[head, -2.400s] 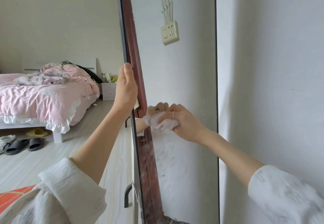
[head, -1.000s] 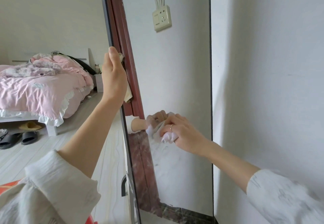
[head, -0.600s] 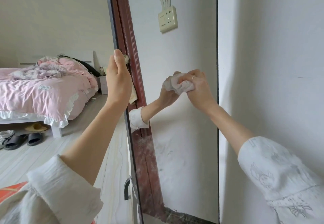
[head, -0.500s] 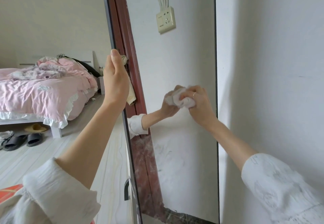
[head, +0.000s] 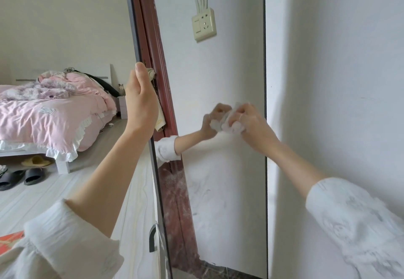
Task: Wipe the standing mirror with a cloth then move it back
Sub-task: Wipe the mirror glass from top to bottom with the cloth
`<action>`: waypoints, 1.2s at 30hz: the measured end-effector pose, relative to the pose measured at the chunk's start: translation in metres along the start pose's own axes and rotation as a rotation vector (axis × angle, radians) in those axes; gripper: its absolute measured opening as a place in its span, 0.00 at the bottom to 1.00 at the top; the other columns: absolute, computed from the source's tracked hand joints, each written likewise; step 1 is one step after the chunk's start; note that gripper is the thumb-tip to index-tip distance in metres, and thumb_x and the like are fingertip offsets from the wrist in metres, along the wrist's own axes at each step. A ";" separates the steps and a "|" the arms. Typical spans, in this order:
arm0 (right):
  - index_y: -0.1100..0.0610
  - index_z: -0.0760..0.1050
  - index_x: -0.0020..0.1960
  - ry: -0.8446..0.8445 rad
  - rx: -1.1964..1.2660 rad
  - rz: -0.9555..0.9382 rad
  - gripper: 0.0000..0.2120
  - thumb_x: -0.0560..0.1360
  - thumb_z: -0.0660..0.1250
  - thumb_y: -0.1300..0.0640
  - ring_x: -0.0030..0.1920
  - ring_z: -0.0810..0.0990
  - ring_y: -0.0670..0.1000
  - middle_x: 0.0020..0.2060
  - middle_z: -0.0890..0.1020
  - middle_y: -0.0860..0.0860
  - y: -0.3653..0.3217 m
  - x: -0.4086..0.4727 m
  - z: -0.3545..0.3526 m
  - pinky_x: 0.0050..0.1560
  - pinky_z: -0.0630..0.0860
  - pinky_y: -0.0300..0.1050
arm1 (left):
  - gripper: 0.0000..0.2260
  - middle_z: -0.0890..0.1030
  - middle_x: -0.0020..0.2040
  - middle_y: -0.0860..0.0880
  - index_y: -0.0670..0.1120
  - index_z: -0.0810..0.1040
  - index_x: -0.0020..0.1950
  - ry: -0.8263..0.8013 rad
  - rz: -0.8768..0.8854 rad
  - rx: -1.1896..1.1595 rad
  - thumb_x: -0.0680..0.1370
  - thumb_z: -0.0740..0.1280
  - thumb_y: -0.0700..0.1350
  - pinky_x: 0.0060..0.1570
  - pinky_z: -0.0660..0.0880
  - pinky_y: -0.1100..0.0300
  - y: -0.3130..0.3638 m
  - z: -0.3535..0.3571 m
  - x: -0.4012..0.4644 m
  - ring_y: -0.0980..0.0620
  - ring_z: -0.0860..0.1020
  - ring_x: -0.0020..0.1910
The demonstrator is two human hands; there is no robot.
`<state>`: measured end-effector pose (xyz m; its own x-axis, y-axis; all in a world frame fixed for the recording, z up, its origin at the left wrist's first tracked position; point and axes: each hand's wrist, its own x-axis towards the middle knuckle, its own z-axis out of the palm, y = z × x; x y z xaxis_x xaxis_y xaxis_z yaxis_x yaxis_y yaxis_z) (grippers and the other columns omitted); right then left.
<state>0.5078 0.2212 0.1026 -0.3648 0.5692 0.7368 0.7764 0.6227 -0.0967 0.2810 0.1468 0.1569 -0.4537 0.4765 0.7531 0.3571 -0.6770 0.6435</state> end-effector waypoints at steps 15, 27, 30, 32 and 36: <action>0.68 0.75 0.40 0.100 0.055 0.179 0.11 0.62 0.64 0.79 0.48 0.75 0.64 0.45 0.76 0.63 0.025 -0.078 0.078 0.49 0.71 0.45 | 0.14 0.59 0.34 0.60 0.58 0.57 0.36 0.026 -0.007 0.012 0.82 0.46 0.52 0.34 0.64 0.79 -0.005 -0.008 0.002 0.73 0.65 0.26; 0.64 0.75 0.59 0.368 -0.032 0.187 0.15 0.73 0.60 0.68 0.61 0.73 0.58 0.65 0.74 0.56 0.036 0.040 0.008 0.54 0.71 0.46 | 0.17 0.57 0.31 0.54 0.50 0.56 0.34 0.033 -0.010 0.040 0.82 0.48 0.52 0.31 0.60 0.67 0.000 0.002 -0.002 0.61 0.59 0.26; 0.61 0.79 0.50 0.411 0.045 0.254 0.11 0.73 0.59 0.66 0.51 0.78 0.56 0.60 0.77 0.52 0.047 0.049 0.014 0.44 0.68 0.40 | 0.18 0.63 0.33 0.55 0.51 0.60 0.35 -0.142 -0.043 -0.067 0.76 0.62 0.60 0.36 0.66 0.61 0.008 0.031 -0.017 0.63 0.63 0.30; 0.59 0.79 0.46 0.449 0.115 0.293 0.10 0.72 0.60 0.67 0.45 0.78 0.56 0.58 0.79 0.53 0.049 0.034 0.029 0.42 0.65 0.38 | 0.16 0.64 0.34 0.55 0.54 0.61 0.36 -0.120 -0.051 -0.035 0.76 0.62 0.60 0.38 0.66 0.60 0.006 0.030 -0.015 0.60 0.64 0.33; 0.61 0.78 0.44 0.382 0.117 0.308 0.09 0.70 0.62 0.69 0.38 0.74 0.50 0.62 0.77 0.53 0.060 -0.026 0.063 0.39 0.67 0.38 | 0.17 0.58 0.30 0.54 0.52 0.56 0.33 0.064 0.018 0.117 0.82 0.48 0.51 0.30 0.58 0.65 -0.006 -0.015 0.007 0.59 0.59 0.26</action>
<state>0.5317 0.2778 0.0348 0.1034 0.5130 0.8521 0.7478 0.5248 -0.4066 0.2628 0.1458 0.1566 -0.4964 0.4255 0.7567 0.4569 -0.6131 0.6445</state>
